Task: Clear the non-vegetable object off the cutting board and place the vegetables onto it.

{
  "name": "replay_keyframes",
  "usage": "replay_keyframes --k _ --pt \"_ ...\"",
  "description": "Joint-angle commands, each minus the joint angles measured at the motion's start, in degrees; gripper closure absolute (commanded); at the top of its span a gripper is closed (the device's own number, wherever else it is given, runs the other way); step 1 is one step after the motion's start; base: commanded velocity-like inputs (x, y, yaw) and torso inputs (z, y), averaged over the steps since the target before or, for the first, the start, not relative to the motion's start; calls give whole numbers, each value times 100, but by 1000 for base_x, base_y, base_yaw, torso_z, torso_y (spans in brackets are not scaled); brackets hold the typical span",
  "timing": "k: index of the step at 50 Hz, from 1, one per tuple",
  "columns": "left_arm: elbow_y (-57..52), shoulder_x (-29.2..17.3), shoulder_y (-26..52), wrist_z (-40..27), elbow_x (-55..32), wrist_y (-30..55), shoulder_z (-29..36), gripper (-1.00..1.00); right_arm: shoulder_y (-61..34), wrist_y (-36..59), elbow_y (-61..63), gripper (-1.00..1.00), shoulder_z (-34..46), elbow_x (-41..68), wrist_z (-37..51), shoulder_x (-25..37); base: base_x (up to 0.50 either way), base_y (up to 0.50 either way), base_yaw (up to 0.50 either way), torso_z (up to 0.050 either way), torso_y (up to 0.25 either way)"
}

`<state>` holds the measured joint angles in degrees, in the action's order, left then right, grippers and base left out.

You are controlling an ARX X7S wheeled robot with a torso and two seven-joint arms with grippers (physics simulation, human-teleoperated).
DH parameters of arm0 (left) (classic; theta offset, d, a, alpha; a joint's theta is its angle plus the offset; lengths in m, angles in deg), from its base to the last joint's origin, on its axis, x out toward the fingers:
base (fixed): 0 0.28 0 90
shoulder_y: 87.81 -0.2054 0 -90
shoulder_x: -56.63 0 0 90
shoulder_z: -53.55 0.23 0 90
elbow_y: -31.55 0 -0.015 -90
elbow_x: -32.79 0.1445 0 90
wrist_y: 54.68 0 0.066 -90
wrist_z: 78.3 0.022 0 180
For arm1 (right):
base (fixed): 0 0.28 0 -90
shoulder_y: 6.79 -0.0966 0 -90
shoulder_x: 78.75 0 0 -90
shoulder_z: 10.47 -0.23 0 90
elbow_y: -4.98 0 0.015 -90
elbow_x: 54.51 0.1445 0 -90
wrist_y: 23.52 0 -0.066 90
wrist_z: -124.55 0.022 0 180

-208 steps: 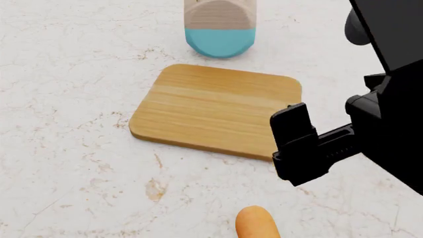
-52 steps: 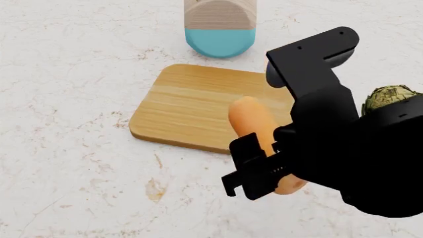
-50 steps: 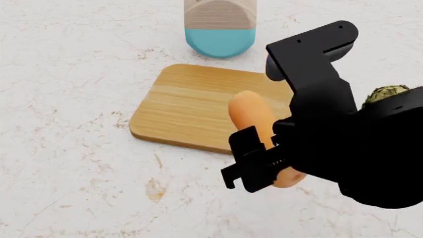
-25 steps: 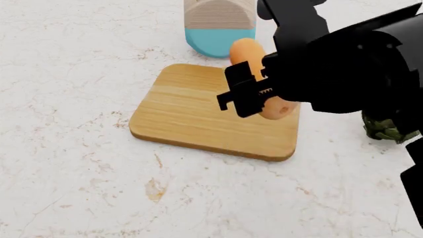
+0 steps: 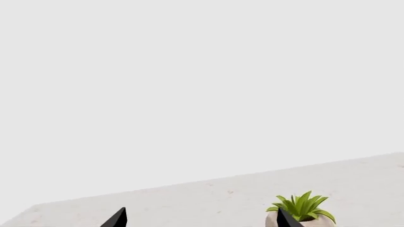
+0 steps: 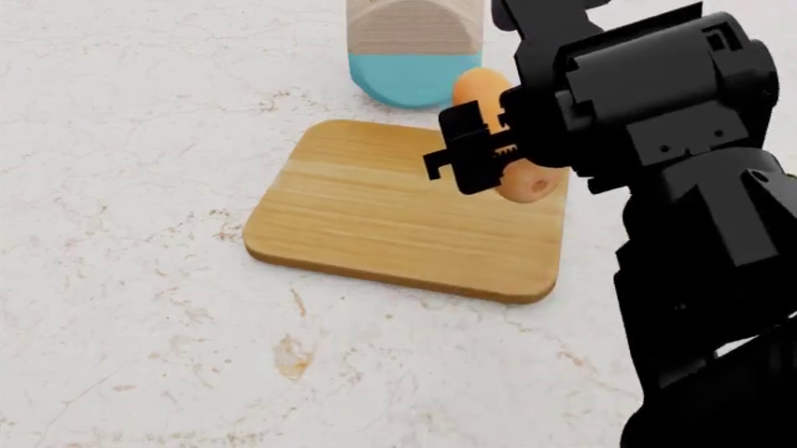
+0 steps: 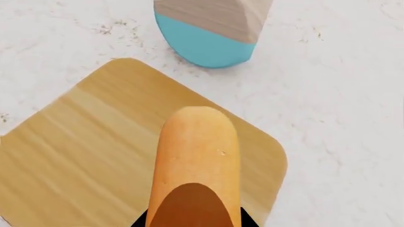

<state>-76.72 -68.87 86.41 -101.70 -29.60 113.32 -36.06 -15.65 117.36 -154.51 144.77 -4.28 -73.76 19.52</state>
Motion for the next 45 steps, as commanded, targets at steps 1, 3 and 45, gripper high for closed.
replay_keyframes --k 1,3,45 --pt "-26 -72 5 -61 -96 44 -28 -100 97 -232 -545 100 -571 -1097 -433 -316 0 0 0 0 0" --pt "-28 -72 -4 -67 -96 32 -16 -100 126 -204 -546 100 -812 -1323 -461 -345 0 0 0 0 0" --pt "13 -200 54 -138 -192 -70 91 -100 597 -92 -547 -100 -3791 -4762 -994 -583 0 0 0 0 1"
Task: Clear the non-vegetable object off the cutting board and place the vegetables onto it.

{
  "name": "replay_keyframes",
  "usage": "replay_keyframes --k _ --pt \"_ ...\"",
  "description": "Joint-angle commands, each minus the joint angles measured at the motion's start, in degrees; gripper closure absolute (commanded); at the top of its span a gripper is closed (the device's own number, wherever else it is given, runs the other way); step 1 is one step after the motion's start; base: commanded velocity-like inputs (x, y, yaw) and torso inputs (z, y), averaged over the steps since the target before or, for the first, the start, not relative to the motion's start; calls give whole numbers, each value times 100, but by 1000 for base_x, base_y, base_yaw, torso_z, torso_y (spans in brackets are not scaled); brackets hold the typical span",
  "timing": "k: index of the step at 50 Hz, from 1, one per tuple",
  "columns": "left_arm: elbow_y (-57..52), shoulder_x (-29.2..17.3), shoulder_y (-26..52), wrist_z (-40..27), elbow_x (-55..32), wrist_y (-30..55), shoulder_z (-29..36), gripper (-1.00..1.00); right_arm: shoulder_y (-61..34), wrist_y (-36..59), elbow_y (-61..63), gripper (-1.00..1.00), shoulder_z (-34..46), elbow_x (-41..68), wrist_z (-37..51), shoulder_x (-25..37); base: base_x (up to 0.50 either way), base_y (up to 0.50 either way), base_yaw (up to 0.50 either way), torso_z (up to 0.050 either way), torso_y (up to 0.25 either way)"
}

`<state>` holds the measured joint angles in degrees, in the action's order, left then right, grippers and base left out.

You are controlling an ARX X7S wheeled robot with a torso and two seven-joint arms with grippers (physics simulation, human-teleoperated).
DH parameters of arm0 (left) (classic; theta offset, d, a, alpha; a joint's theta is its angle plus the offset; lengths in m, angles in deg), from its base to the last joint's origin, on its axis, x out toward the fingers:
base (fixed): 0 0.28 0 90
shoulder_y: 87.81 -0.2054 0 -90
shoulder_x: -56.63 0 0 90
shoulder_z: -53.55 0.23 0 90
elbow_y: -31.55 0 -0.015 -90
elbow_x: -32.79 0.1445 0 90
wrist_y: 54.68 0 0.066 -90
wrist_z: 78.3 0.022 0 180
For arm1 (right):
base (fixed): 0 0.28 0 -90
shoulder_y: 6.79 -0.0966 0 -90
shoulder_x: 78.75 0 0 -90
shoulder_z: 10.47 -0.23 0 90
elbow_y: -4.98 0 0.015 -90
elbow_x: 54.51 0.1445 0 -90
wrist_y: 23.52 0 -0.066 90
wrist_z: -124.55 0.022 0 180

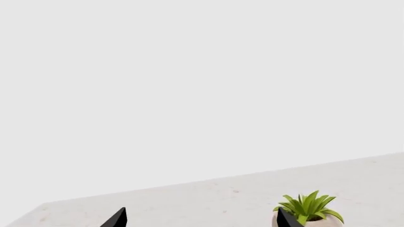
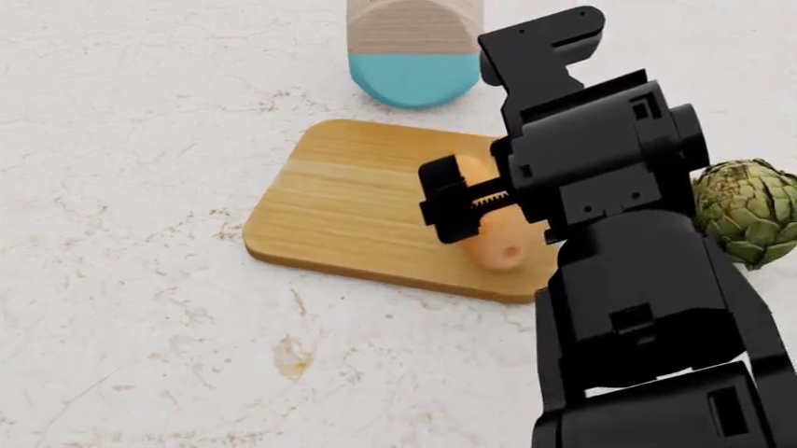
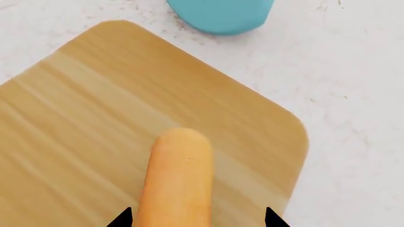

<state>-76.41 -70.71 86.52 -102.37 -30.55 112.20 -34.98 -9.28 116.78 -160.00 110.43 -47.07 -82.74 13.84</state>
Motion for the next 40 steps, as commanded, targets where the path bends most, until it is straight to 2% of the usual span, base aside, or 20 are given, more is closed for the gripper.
replay_keyframes --k 1,13,24,29,34,36,40 --pt "-24 -13 47 -76 -103 40 -15 -100 -39 -126 3 -100 -272 -568 -104 -23 0 0 0 0 0" --pt "-28 26 117 -185 -216 72 -31 -100 -448 61 185 -100 -153 -648 -422 44 0 0 0 0 0" --pt "47 40 238 -184 -233 37 29 -100 512 2839 4569 -100 -162 -371 -828 836 0 0 0 0 0" --pt "59 59 300 -212 -272 57 53 -100 678 3614 5821 -100 -187 -239 -929 1056 0 0 0 0 0" --pt "58 27 325 -227 -335 79 33 -100 802 3962 6425 -100 -231 -101 -900 1162 0 0 0 0 0" --pt "55 48 318 -251 -339 72 46 -100 770 3967 6496 -100 -204 320 -619 1231 0 0 0 0 0" --pt "47 68 291 -266 -313 28 87 -100 544 3966 6693 -100 -11 2972 1350 1707 0 0 0 0 0"
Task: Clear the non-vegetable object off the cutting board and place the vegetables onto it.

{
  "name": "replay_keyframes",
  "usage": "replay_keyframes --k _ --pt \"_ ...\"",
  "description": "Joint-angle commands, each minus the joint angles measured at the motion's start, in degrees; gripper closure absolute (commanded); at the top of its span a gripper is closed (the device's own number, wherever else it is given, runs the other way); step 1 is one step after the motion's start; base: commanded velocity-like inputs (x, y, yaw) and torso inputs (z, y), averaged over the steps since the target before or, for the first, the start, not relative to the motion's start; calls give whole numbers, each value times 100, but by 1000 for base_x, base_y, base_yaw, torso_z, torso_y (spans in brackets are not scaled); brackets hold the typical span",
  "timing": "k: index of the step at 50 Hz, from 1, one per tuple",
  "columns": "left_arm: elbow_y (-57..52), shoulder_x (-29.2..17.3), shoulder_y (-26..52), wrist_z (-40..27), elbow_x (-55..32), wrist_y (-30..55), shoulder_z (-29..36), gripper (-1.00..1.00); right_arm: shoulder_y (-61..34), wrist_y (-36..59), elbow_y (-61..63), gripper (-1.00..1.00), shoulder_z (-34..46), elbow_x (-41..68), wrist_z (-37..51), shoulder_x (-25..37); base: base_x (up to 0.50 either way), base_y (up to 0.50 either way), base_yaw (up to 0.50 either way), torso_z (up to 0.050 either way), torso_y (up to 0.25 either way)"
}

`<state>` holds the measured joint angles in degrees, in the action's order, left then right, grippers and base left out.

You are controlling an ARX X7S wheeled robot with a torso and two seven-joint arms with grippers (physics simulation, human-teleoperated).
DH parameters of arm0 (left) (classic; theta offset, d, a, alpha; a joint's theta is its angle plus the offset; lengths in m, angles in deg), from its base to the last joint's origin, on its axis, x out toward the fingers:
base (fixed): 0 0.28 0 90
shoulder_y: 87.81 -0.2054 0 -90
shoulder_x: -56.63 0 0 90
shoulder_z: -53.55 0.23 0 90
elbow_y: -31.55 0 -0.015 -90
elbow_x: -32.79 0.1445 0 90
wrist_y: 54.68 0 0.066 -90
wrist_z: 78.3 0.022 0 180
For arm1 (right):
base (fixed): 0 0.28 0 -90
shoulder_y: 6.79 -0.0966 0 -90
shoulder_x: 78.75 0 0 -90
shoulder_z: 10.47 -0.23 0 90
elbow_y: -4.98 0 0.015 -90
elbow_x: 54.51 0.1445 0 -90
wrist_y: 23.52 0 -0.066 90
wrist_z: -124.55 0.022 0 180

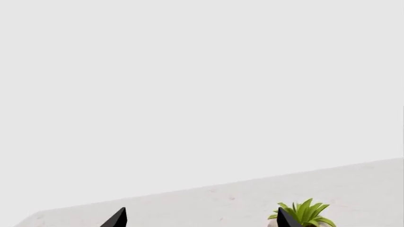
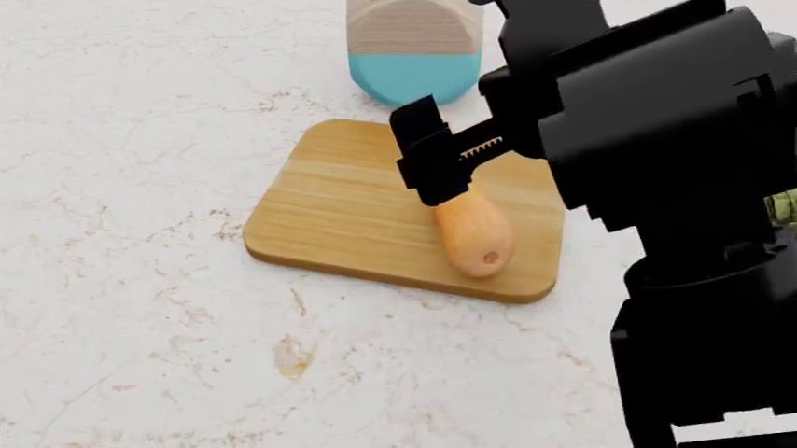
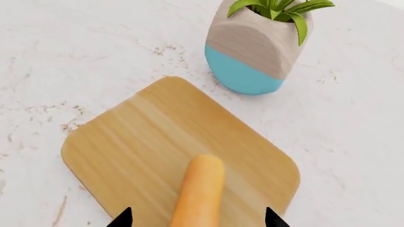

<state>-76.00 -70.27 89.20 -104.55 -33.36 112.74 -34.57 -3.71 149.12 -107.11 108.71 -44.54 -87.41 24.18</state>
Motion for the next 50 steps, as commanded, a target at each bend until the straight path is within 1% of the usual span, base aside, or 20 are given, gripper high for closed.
replay_keyframes --k 1,3,9,15,19,22,27,32,37,41,50 --pt "5 34 17 -50 -29 -38 56 -100 -77 731 1417 -100 173 3328 2292 758 0 0 0 0 0" --pt "6 42 16 -60 -34 -48 61 -100 -160 727 1494 -100 238 4150 2885 879 0 0 0 0 0" --pt "-8 -5 47 -87 -120 -16 19 -100 -275 714 1680 -100 328 5891 4160 1074 0 0 0 0 0" --pt "0 -24 54 -96 -153 -26 28 -100 -263 679 1920 -100 434 7185 5121 1159 0 0 0 0 0" --pt "21 -53 119 -101 -209 7 22 -100 -300 612 1970 -100 495 7768 5503 1115 0 0 0 0 0" --pt "13 -48 104 -141 -233 3 11 -100 -296 535 2011 -100 560 8014 5671 1003 0 0 0 0 0" --pt "27 -117 116 -124 -256 10 19 -100 -323 407 2056 -100 795 7955 5460 790 0 0 0 0 0" --pt "52 -150 54 -51 -181 -91 72 -100 -318 302 2077 -100 894 8075 5473 582 0 0 0 0 0" --pt "57 -222 69 -47 -234 -74 39 -100 -323 109 2046 -100 1014 7914 5217 379 0 0 0 0 0" --pt "51 -230 26 -61 -223 -109 49 -100 -320 -38 2015 -100 1049 7904 5118 197 0 0 0 0 0" --pt "66 -250 18 -71 -219 -162 69 -100 -162 -263 2093 -100 1045 8138 5250 -54 0 0 0 0 0"
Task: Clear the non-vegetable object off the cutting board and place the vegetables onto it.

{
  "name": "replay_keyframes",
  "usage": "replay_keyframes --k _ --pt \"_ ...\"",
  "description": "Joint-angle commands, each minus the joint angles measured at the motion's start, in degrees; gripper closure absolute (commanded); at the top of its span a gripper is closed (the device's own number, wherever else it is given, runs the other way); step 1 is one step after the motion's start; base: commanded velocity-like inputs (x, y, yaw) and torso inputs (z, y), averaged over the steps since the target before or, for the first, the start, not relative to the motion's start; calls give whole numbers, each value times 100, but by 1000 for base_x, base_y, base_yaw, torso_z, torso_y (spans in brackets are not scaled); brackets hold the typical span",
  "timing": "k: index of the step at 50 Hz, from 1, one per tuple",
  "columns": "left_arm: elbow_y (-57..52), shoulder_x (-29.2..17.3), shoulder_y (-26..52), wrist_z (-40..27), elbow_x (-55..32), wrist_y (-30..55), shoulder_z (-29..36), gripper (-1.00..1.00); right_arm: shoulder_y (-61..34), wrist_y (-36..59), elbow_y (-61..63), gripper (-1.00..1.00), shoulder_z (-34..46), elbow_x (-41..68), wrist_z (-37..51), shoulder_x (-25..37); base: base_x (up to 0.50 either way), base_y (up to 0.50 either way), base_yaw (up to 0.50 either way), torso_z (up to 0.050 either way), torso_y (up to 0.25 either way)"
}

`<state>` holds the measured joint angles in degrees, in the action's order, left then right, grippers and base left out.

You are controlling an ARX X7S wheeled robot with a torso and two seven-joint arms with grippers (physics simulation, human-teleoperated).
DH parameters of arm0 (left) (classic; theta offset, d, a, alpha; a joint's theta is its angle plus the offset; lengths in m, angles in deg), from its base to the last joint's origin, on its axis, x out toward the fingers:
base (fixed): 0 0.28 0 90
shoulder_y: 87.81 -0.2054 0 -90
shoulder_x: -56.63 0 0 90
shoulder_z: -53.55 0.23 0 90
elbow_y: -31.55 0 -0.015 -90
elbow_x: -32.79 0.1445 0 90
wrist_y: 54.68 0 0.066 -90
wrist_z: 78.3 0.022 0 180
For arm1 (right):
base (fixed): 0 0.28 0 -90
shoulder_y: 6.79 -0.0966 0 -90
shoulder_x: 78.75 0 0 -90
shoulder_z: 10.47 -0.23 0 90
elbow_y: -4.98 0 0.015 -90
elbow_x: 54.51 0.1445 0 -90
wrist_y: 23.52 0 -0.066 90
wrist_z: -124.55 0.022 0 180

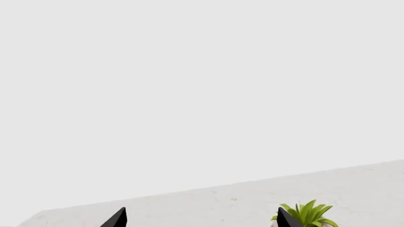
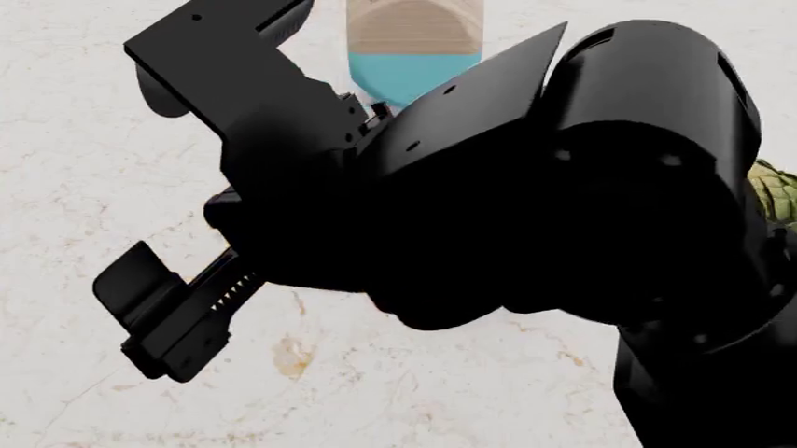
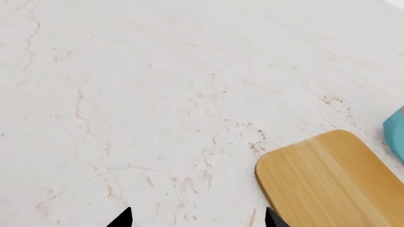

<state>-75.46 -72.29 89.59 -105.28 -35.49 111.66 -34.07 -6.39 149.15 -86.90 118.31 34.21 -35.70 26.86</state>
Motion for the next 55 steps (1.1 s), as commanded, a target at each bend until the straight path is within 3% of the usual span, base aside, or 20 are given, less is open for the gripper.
replay_keyframes --k 1,31,44,55 --pt "-4 -60 -41 -4 -22 -55 6 -100 153 -297 106 -100 70 321 111 -345 0 0 0 0 0" --pt "18 -278 30 -83 -315 13 -107 -100 293 -785 131 -100 398 582 109 -1130 0 0 0 0 0" --pt "-10 -236 20 -175 -353 -24 -51 -100 291 -921 312 -100 625 1086 496 -1404 0 0 0 0 0" --pt "6 -194 -27 -136 -193 -165 108 -100 117 -1538 451 -100 1163 1467 547 -1514 0 0 0 0 0"
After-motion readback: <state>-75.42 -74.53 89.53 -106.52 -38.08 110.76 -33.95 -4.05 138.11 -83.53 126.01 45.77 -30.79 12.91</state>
